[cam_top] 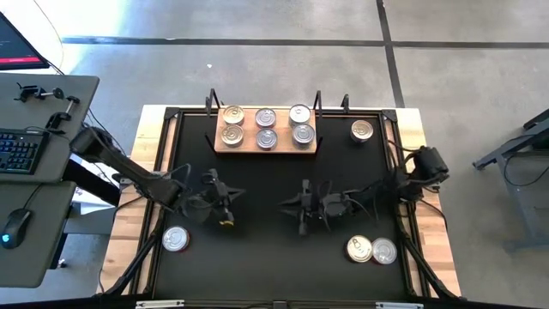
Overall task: Stack canned seafood by type on shelf
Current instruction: Stack the blue tuna can on top of the other blue tuna can on the shelf
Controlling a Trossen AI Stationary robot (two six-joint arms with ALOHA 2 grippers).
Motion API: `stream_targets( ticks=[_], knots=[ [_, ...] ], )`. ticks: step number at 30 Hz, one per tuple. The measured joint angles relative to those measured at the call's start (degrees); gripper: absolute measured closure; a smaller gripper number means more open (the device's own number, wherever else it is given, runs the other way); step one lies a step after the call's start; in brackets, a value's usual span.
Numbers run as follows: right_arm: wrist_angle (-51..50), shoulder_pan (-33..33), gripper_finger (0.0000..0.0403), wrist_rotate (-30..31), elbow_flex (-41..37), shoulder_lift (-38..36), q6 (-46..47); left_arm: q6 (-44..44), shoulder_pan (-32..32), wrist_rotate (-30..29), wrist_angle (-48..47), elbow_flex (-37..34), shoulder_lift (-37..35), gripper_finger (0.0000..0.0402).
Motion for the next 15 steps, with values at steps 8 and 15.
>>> stream_targets(
  ticks=[8, 15],
  knots=[
    [-4.50, 6.47, 0.0320, 12.30, -1.61, -5.92, -4.30, 5.32, 0.22, 0.86, 2.56, 0.04, -6.68, 0.0401],
    [-43.77, 13.95, 0.0320, 35.43, -1.24, -28.70, 7.87, 3.94, 0.20, 1.11, 3.23, 0.03, -5.17, 0.0401]
  ],
)
